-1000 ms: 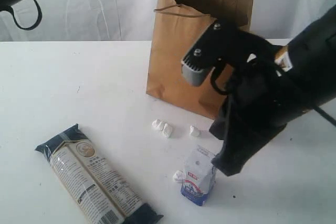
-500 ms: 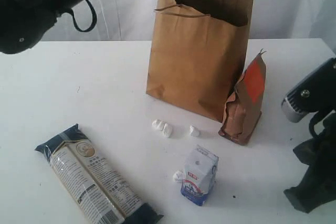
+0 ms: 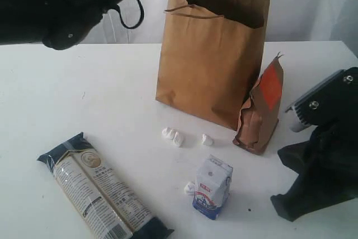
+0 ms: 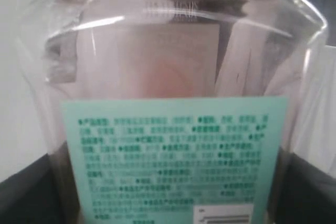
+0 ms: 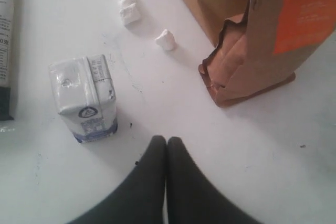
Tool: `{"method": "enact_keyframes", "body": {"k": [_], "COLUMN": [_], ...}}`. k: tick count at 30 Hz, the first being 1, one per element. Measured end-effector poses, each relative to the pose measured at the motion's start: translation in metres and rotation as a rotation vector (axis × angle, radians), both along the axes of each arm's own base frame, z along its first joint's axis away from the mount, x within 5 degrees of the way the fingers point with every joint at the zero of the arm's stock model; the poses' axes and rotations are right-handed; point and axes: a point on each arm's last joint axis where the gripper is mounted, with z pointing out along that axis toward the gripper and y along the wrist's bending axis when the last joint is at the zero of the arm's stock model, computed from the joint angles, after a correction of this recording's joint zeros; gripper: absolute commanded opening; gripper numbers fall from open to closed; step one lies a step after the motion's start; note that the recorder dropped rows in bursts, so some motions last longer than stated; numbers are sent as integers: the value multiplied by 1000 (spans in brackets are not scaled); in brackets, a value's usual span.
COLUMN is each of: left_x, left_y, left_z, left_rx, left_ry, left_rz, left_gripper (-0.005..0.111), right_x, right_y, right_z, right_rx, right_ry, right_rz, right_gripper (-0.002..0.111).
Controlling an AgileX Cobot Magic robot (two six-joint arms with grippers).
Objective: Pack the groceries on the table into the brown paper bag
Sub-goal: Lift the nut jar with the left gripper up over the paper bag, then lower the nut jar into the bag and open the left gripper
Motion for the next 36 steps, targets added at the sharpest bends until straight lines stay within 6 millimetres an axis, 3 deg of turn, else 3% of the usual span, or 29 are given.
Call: {"method": "enact_keyframes", "body": {"k": [13,20,29,32,36], "left_x": [2,6,8,9,9], "left_y": [-46,-45,-44,-44,-43], "left_z": [-25,-36,-39,-42,-42], "left_rx": [327,471,526,548,551], "left_ry": [-123,-102,-99,-81,-79], "left_rz": [98,157,181,190,191], "left_gripper": [0,0,0,8,36], "right_x": [8,8,6,6,6], "right_y": [8,9,11,11,10], "right_z": [-14,-15,-15,-15,-16], "right_rx": [-24,-14,31,32,31], "right_ry": [39,47,84,87,89], "right_rz": [12,8,-12,-13,-14], "right_gripper": [0,0,0,0,0]}}
